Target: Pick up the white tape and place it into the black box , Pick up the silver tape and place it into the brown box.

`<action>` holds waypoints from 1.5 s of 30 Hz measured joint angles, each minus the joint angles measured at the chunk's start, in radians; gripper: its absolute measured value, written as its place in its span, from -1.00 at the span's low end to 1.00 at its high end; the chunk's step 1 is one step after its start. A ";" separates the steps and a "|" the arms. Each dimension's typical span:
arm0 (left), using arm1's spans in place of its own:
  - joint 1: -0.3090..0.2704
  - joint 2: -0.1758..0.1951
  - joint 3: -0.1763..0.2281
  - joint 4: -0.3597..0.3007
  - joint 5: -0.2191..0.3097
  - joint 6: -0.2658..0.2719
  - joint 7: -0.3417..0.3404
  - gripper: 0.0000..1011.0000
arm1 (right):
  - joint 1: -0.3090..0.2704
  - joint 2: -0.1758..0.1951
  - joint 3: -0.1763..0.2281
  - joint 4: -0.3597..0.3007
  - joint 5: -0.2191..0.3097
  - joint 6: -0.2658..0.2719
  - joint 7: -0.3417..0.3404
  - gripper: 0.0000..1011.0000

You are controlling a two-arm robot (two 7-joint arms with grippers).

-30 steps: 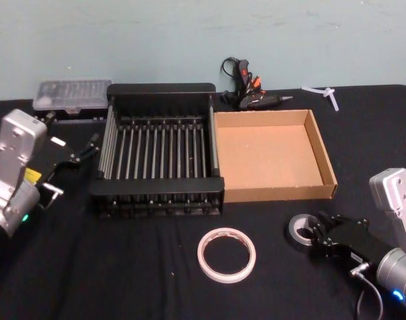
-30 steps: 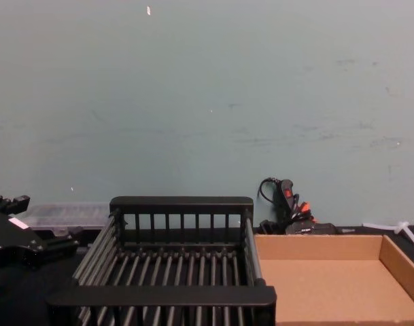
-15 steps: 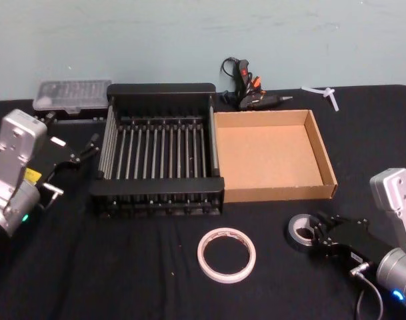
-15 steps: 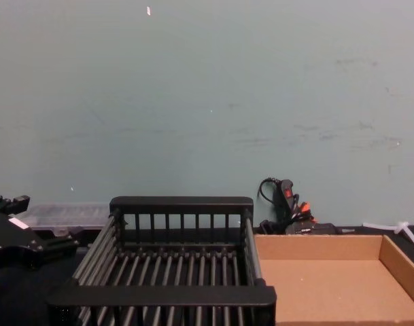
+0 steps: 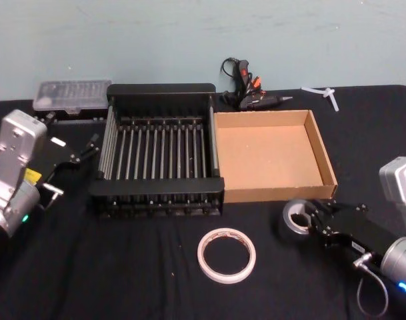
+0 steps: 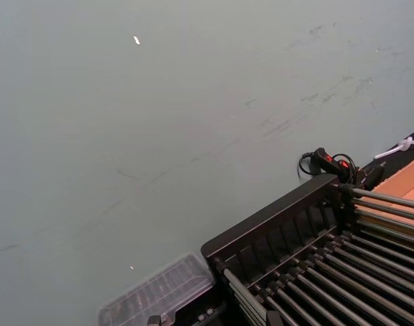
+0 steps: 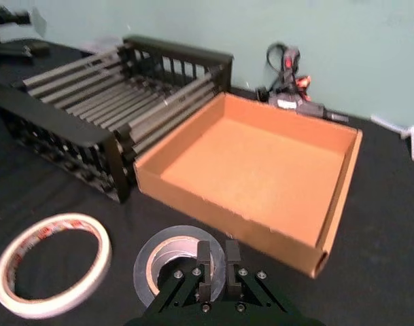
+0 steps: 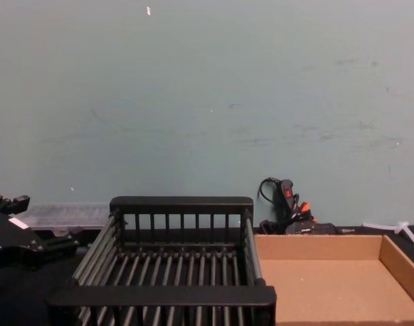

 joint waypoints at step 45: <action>0.000 0.000 0.000 0.000 0.000 0.000 0.000 0.98 | 0.459 -0.158 -0.102 0.385 -0.098 -0.086 -0.009 -0.74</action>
